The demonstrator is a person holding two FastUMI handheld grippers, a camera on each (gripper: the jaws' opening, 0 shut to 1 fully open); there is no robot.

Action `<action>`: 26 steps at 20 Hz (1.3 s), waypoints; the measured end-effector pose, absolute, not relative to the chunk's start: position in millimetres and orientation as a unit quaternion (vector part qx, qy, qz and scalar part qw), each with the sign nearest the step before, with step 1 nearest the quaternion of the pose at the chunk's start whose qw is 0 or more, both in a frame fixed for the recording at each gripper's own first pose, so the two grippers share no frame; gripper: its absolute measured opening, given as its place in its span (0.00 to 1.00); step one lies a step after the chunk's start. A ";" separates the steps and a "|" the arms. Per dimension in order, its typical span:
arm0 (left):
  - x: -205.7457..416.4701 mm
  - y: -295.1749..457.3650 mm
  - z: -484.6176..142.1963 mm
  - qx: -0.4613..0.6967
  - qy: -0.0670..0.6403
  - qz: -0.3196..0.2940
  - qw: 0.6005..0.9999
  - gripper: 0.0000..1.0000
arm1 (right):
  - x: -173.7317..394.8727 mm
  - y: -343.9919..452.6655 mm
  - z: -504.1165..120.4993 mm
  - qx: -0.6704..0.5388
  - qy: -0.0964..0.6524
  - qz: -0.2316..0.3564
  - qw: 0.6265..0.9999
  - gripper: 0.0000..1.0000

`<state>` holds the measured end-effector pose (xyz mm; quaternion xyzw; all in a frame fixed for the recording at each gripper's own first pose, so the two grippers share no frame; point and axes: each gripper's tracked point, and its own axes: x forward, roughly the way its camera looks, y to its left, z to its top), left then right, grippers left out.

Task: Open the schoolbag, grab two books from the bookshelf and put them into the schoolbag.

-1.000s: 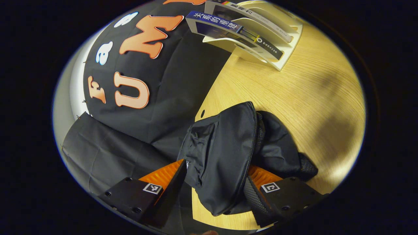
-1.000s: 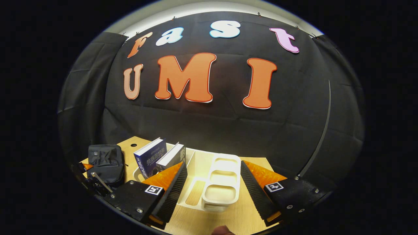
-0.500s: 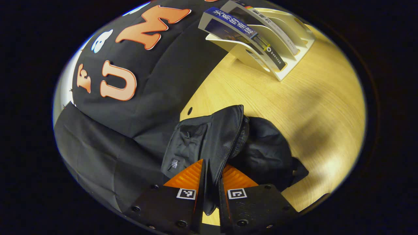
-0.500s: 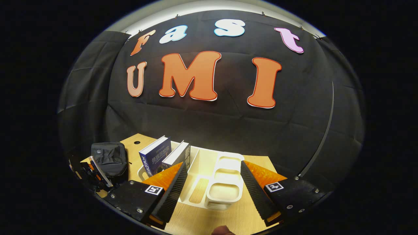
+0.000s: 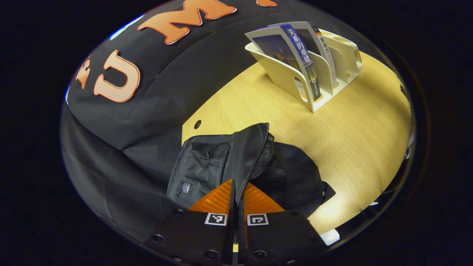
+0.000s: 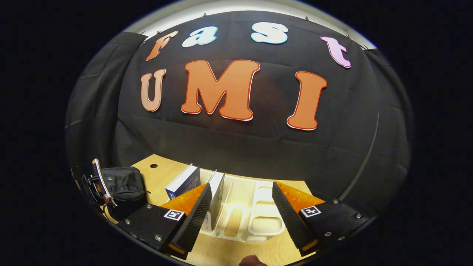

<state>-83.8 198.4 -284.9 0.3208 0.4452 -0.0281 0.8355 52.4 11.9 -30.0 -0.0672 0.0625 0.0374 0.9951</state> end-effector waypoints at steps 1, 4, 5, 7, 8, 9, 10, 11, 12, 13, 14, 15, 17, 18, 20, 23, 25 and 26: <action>-82.3 198.5 -280.0 0.307 0.447 -0.041 0.839 0.07 | 53.6 19.5 -27.5 -0.068 0.064 0.040 0.995 0.98; -76.3 200.9 -266.4 0.277 0.459 -0.083 0.840 0.06 | 60.4 40.2 -21.1 -0.079 0.071 0.039 0.994 0.98; -75.3 204.0 -262.3 0.266 0.464 -0.093 0.840 0.06 | 63.5 45.1 -21.1 -0.082 0.078 0.035 0.993 0.98; -69.3 211.3 -248.2 0.248 0.463 -0.109 0.844 0.06 | 69.3 57.3 -17.2 -0.080 0.084 0.028 0.993 0.98; -64.9 214.6 -241.9 0.240 0.460 -0.118 0.847 0.06 | 72.2 66.1 -15.6 -0.078 0.088 0.032 0.993 0.98; -62.1 217.3 -236.4 0.231 0.461 -0.127 0.847 0.06 | 76.1 73.7 -13.2 -0.079 0.092 0.032 0.992 0.98; -58.6 219.9 -231.1 0.225 0.462 -0.136 0.847 0.06 | 79.8 81.3 -11.8 -0.083 0.097 0.034 0.991 0.98; -55.2 223.3 -226.1 0.218 0.464 -0.147 0.846 0.06 | 84.3 86.9 -10.7 -0.087 0.103 0.032 0.990 0.98; -51.9 225.5 -221.5 0.213 0.467 -0.156 0.844 0.06 | 88.7 92.1 -11.6 -0.090 0.113 0.032 0.989 0.98; -49.7 229.2 -218.9 0.206 0.471 -0.166 0.842 0.05 | 92.5 100.6 -13.1 -0.089 0.123 0.035 0.988 0.98; -46.5 232.5 -216.2 0.199 0.476 -0.174 0.839 0.05 | 95.6 109.5 -15.6 -0.086 0.136 0.039 0.986 0.98; -45.0 237.2 -213.5 0.191 0.481 -0.183 0.836 0.05 | 99.1 117.2 -18.3 -0.085 0.148 0.042 0.984 0.98; -39.8 242.2 -208.1 0.182 0.490 -0.204 0.828 0.04 | 104.9 126.1 -24.3 -0.089 0.177 0.038 0.979 0.98; -37.5 244.3 -204.3 0.181 0.494 -0.215 0.823 0.04 | 108.2 128.5 -27.2 -0.092 0.193 0.033 0.976 0.98; -32.4 249.4 -199.0 0.192 0.498 -0.235 0.812 0.04 | 117.1 137.9 -35.0 -0.094 0.221 0.030 0.970 0.98; -25.5 253.3 -191.1 0.211 0.501 -0.264 0.797 0.04 | 127.9 144.3 -45.9 -0.108 0.259 0.020 0.960 0.98; -20.9 254.3 -185.0 0.214 0.504 -0.275 0.790 0.04 | 132.3 151.0 -56.6 -0.103 0.298 0.022 0.949 0.99; -17.8 255.3 -182.6 0.218 0.504 -0.281 0.787 0.04 | 134.5 154.3 -65.2 -0.096 0.320 0.024 0.942 0.98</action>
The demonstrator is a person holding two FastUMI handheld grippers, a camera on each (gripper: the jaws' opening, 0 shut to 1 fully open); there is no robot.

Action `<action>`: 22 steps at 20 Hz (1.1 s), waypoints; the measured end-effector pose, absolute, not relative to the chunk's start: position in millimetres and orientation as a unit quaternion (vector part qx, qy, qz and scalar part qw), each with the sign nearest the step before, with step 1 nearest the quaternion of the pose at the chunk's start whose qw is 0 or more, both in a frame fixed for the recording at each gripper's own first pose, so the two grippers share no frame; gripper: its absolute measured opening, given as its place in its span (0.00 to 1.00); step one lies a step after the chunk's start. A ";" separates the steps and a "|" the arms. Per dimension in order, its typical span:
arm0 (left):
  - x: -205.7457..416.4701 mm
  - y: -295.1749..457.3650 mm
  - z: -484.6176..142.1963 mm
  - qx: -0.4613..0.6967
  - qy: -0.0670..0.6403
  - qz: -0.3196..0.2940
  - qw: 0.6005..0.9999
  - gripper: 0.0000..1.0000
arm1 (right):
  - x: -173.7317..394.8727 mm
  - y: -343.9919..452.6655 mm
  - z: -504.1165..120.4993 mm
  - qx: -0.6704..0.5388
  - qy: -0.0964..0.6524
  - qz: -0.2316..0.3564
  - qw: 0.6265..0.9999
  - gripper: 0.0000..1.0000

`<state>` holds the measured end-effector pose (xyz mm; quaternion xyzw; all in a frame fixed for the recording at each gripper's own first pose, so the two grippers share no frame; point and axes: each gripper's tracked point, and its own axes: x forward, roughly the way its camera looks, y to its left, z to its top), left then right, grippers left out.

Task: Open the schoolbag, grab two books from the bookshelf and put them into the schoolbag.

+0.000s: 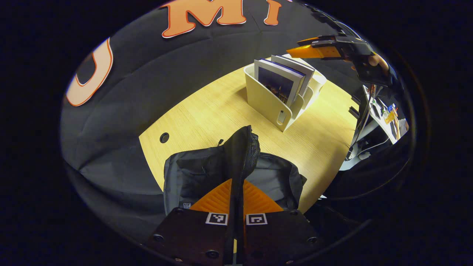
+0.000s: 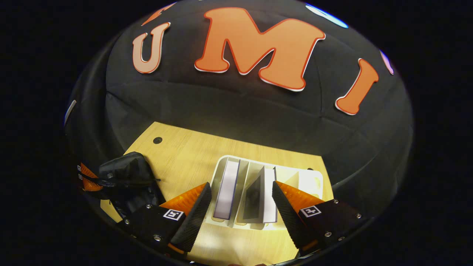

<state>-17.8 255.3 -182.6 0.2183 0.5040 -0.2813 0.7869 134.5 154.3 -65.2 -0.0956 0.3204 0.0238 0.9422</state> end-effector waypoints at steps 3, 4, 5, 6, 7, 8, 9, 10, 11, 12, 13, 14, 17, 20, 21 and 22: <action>-6.1 267.2 -177.7 0.249 0.503 -0.289 0.775 0.04 | 140.1 161.0 -83.7 -0.093 0.374 0.029 0.922 0.99; -3.0 268.4 -176.8 0.255 0.503 -0.292 0.773 0.04 | 143.0 161.1 -88.3 -0.098 0.388 0.028 0.916 0.99; -3.8 269.0 -175.5 0.259 0.505 -0.297 0.768 0.04 | 146.2 162.2 -92.2 -0.101 0.399 0.029 0.911 0.99; -3.0 267.3 -173.7 0.263 0.506 -0.302 0.763 0.04 | 148.7 163.8 -95.9 -0.101 0.410 0.031 0.906 0.98; -3.4 267.6 -172.3 0.269 0.507 -0.309 0.758 0.04 | 153.2 165.0 -98.3 -0.097 0.419 0.031 0.902 0.98; -2.4 266.6 -171.3 0.273 0.509 -0.312 0.754 0.04 | 156.7 166.4 -103.7 -0.096 0.433 0.034 0.896 0.96; -0.8 267.3 -171.7 0.277 0.509 -0.316 0.752 0.04 | 160.7 166.6 -109.0 -0.093 0.444 0.030 0.891 0.94; 0.4 266.9 -171.6 0.274 0.510 -0.317 0.751 0.04 | 165.7 165.8 -118.7 -0.099 0.456 0.033 0.884 0.92; 0.6 267.0 -172.6 0.271 0.513 -0.317 0.750 0.04 | 166.3 155.8 -127.6 -0.108 0.472 0.010 0.875 0.91; 2.9 267.1 -173.5 0.266 0.515 -0.315 0.751 0.04 | 169.8 153.4 -136.4 -0.113 0.482 0.005 0.869 0.90; 1.5 267.3 -175.7 0.263 0.517 -0.317 0.750 0.04 | 170.2 151.9 -143.7 -0.113 0.495 0.001 0.862 0.88; 2.5 266.7 -175.8 0.261 0.519 -0.318 0.750 0.04 | 172.0 154.3 -149.3 -0.113 0.503 0.005 0.857 0.84; 4.7 266.3 -179.5 0.262 0.522 -0.319 0.746 0.04 | 177.4 159.6 -159.6 -0.099 0.525 0.004 0.845 0.74; 7.1 266.6 -183.1 0.256 0.528 -0.311 0.748 0.04 | 175.6 168.4 -169.1 -0.066 0.556 0.009 0.828 0.51; 7.6 267.9 -183.8 0.252 0.530 -0.307 0.749 0.04 | 174.8 171.2 -172.0 -0.056 0.563 0.011 0.825 0.46; 8.4 266.8 -184.2 0.248 0.530 -0.304 0.752 0.04 | 175.1 173.5 -171.1 -0.049 0.562 0.011 0.825 0.41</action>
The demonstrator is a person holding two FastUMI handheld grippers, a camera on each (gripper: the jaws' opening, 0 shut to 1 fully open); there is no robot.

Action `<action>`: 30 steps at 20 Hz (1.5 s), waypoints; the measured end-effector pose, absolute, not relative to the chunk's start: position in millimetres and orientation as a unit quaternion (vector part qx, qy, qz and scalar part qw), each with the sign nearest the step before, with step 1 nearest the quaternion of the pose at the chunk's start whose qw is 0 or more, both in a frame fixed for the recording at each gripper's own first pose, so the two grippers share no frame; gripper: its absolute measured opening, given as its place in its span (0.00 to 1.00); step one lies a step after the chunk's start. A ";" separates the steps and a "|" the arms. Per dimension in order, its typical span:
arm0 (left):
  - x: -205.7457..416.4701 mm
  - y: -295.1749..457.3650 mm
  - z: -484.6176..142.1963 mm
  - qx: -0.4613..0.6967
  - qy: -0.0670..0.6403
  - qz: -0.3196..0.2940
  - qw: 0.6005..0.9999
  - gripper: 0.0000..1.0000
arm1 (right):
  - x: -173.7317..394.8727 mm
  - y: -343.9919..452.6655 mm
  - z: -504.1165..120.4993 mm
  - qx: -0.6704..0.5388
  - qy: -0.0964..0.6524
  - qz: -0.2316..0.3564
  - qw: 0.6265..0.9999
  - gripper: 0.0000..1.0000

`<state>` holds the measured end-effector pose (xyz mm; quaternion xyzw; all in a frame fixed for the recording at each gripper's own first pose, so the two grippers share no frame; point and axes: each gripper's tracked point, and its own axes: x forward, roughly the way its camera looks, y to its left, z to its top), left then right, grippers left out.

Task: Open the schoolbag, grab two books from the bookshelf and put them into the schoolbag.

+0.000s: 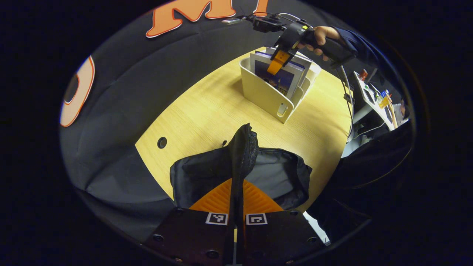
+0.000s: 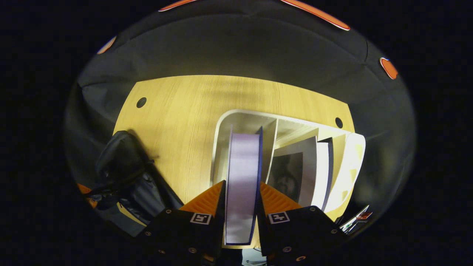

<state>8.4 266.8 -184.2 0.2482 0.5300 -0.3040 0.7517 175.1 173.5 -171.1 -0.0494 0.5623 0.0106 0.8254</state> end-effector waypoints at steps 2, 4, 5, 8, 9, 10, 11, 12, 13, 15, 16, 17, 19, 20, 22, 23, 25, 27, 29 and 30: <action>3.6 265.5 -185.8 0.242 0.531 -0.305 0.752 0.04 | 169.7 173.7 -169.9 -0.047 0.564 0.012 0.825 0.36; 0.7 264.2 -185.8 0.240 0.531 -0.306 0.753 0.04 | 160.8 175.6 -166.4 -0.038 0.562 0.015 0.826 0.35; -0.3 265.2 -186.5 0.239 0.530 -0.307 0.753 0.04 | 155.4 175.8 -163.1 -0.032 0.561 0.015 0.827 0.34; 2.6 263.1 -189.6 0.233 0.531 -0.298 0.758 0.04 | 135.7 173.5 -149.2 -0.025 0.552 0.011 0.833 0.33; 0.0 264.0 -191.6 0.234 0.530 -0.302 0.757 0.04 | 129.5 170.9 -144.0 -0.025 0.546 0.008 0.837 0.33; -2.5 264.1 -193.5 0.238 0.529 -0.308 0.754 0.04 | 122.6 170.5 -138.5 -0.025 0.540 0.007 0.841 0.32; -3.2 264.6 -196.5 0.243 0.526 -0.309 0.754 0.04 | 113.6 169.6 -134.0 -0.021 0.535 0.002 0.845 0.32; -4.1 264.1 -198.1 0.249 0.523 -0.313 0.753 0.04 | 102.9 167.6 -130.1 -0.020 0.533 -0.005 0.846 0.32; -5.2 263.7 -197.7 0.252 0.520 -0.318 0.752 0.04 | 92.9 165.2 -127.4 -0.021 0.529 -0.010 0.848 0.32; -8.6 262.6 -197.3 0.253 0.515 -0.330 0.750 0.04 | 70.8 163.7 -123.8 -0.015 0.520 -0.019 0.854 0.30; -9.3 262.7 -196.6 0.254 0.514 -0.332 0.749 0.04 | 60.4 163.7 -122.6 -0.004 0.518 -0.021 0.855 0.30; -9.8 262.4 -197.0 0.256 0.513 -0.336 0.747 0.04 | 50.2 164.2 -122.1 0.007 0.516 -0.023 0.856 0.30; -11.2 260.2 -196.7 0.259 0.510 -0.343 0.745 0.04 | 30.5 161.6 -118.5 0.023 0.508 -0.023 0.861 0.30; -12.0 257.9 -196.4 0.259 0.509 -0.348 0.744 0.04 | 18.8 159.3 -118.8 0.029 0.506 -0.027 0.862 0.30; -14.3 255.2 -198.7 0.257 0.510 -0.354 0.741 0.04 | -5.3 153.4 -119.3 0.047 0.505 -0.034 0.861 0.30; -14.6 254.8 -199.9 0.260 0.509 -0.356 0.739 0.04 | -14.0 151.9 -118.8 0.057 0.503 -0.034 0.861 0.30; -16.2 252.8 -201.6 0.256 0.512 -0.358 0.738 0.04 | -27.9 152.0 -117.8 0.084 0.492 -0.028 0.866 0.31; -17.0 252.4 -202.6 0.253 0.513 -0.359 0.738 0.04 | -44.4 156.6 -126.5 0.126 0.490 -0.011 0.862 0.30; -17.5 252.1 -204.8 0.249 0.514 -0.359 0.739 0.04 | -58.6 159.6 -134.9 0.156 0.492 0.000 0.857 0.30; -16.7 251.1 -205.9 0.247 0.515 -0.357 0.739 0.04 | -63.9 158.1 -137.1 0.163 0.491 0.001 0.856 0.30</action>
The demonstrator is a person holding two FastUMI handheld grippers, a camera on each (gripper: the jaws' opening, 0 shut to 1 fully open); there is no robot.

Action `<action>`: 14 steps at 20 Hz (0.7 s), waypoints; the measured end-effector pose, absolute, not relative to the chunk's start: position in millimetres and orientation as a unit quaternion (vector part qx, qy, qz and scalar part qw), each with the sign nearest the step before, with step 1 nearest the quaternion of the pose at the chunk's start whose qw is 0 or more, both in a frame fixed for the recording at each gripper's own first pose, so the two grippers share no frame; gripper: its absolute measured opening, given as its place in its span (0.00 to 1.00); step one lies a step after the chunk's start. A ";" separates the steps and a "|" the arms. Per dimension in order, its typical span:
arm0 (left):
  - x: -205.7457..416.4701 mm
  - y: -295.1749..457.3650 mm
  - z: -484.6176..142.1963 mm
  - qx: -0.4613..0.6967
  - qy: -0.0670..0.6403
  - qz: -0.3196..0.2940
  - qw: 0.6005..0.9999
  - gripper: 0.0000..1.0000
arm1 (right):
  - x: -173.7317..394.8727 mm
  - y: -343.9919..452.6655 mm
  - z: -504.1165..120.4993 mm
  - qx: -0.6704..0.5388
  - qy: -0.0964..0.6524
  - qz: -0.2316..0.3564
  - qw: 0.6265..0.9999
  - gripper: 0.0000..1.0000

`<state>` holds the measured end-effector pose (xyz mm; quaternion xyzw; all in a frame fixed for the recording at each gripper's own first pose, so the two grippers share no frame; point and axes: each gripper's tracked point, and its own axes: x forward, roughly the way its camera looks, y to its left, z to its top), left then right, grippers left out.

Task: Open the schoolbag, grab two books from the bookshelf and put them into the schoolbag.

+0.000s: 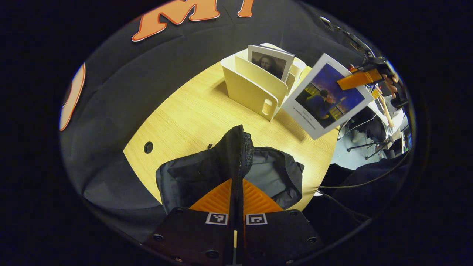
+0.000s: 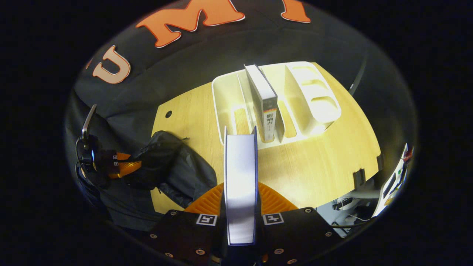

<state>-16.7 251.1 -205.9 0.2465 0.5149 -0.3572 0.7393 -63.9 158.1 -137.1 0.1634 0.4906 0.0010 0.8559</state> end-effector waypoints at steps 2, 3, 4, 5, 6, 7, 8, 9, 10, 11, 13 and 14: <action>-17.7 250.0 -204.9 0.241 0.518 -0.355 0.740 0.04 | -71.1 158.7 -139.2 0.172 0.483 0.003 0.859 0.30; -18.0 250.8 -204.6 0.240 0.519 -0.354 0.740 0.04 | -76.1 163.4 -137.4 0.181 0.478 0.007 0.860 0.30; -17.3 250.3 -203.6 0.241 0.517 -0.353 0.741 0.04 | -79.5 169.9 -134.2 0.193 0.472 0.016 0.860 0.30; -17.4 250.9 -202.5 0.242 0.516 -0.352 0.742 0.04 | -82.9 177.0 -132.8 0.206 0.467 0.026 0.859 0.30; -16.7 250.0 -202.1 0.241 0.516 -0.350 0.744 0.04 | -85.5 184.2 -131.6 0.219 0.464 0.037 0.858 0.30; -18.3 249.9 -201.7 0.239 0.517 -0.350 0.744 0.04 | -88.1 191.0 -131.1 0.232 0.459 0.047 0.856 0.30; -18.0 248.0 -201.4 0.236 0.516 -0.349 0.746 0.04 | -88.1 197.9 -132.7 0.244 0.453 0.058 0.855 0.30; -17.8 248.6 -200.9 0.235 0.515 -0.348 0.747 0.04 | -89.0 206.2 -134.5 0.256 0.448 0.067 0.854 0.30; -16.4 247.8 -200.9 0.232 0.515 -0.346 0.750 0.04 | -88.0 213.4 -137.9 0.270 0.443 0.074 0.852 0.30; -17.1 246.5 -200.1 0.227 0.515 -0.343 0.752 0.04 | -85.2 222.4 -142.4 0.292 0.437 0.076 0.847 0.30; -18.6 244.6 -200.4 0.220 0.514 -0.341 0.756 0.04 | -82.7 244.9 -152.0 0.334 0.432 0.097 0.832 0.29; -17.6 244.1 -200.6 0.218 0.514 -0.339 0.757 0.04 | -82.2 252.7 -154.7 0.351 0.431 0.106 0.825 0.29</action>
